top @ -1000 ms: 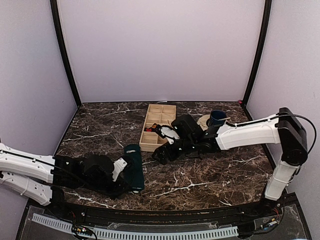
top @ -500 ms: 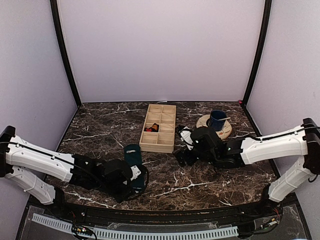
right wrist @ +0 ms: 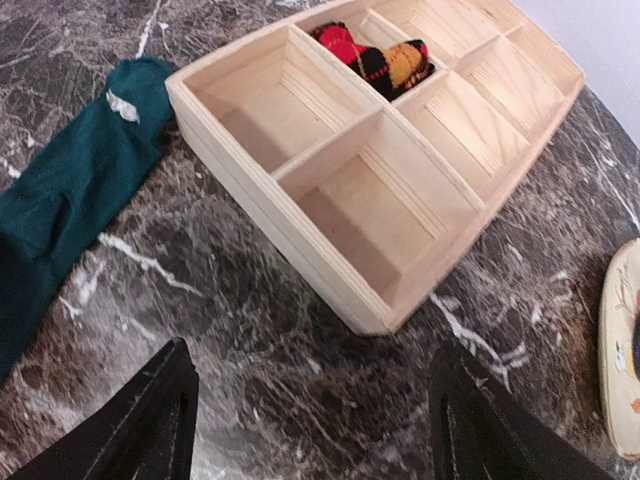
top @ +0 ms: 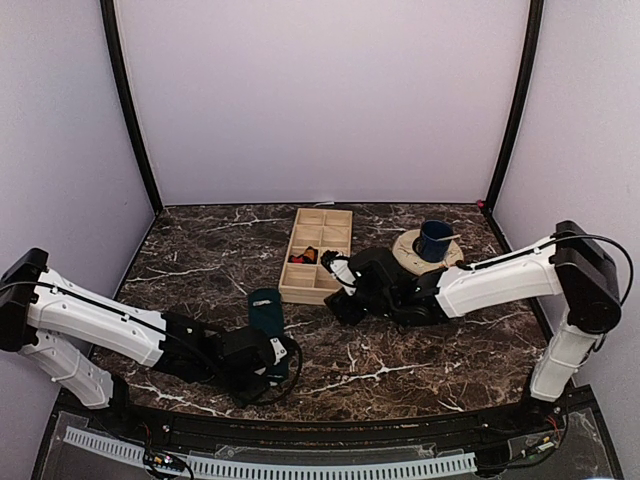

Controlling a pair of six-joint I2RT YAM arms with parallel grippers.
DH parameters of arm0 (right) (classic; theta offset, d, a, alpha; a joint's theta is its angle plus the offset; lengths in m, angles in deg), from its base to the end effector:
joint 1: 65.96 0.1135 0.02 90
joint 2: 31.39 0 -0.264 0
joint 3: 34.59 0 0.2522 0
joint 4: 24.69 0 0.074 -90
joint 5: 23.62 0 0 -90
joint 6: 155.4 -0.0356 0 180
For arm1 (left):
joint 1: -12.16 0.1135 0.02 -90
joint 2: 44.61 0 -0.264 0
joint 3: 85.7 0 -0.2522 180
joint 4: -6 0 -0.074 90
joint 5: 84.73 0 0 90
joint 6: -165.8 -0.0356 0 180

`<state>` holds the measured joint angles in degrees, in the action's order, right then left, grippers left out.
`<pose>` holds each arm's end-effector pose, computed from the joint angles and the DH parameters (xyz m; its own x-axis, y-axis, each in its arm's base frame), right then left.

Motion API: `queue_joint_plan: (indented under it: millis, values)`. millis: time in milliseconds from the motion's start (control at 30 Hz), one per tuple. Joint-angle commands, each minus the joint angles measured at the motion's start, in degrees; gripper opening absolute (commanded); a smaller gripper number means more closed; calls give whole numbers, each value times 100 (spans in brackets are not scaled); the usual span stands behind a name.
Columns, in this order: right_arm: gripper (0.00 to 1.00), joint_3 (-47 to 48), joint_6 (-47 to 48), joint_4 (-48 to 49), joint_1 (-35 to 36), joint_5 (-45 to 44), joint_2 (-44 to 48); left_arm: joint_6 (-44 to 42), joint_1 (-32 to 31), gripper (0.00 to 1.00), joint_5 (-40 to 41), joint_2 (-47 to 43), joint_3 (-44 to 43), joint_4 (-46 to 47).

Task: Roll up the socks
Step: Move the storage box to the center of the board.

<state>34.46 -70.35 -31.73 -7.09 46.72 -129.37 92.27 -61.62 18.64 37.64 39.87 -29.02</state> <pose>0.1986 0.3057 0.1898 -0.3599 -0.4388 -0.8234 -0.6366 0.7606 -0.1270 0.0797 -0.2445 0.1607 -0.4948 0.7135 -0.4961 0.7971 0.6000 0.0679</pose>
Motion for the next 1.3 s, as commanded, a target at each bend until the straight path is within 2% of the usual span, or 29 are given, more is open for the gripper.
queue_joint_plan:
  millis: [0,200,567,633,800,1000,1267]
  values:
    - [75,889,113,-305,-144,232,-563,-76,-15,32,218,46,-161,-118]
    - [79,1737,97,-768,-354,554,-1214,-52,-18,30,177,257,-163,-56]
    - [76,2177,-5,-1136,-566,1045,-1793,95,-15,19,113,630,-316,-150]
    - [73,2147,-6,-1157,-615,1075,-1810,126,-21,17,121,622,-319,-139]
    - [52,2124,80,-1352,-738,1186,-1828,179,-15,14,117,674,-357,-155]
    - [37,1943,442,-1527,-817,1242,-1666,275,-9,13,140,772,-412,-219]
    - [35,1522,1316,-1686,-983,1083,-1337,409,-5,13,88,851,-454,-212]
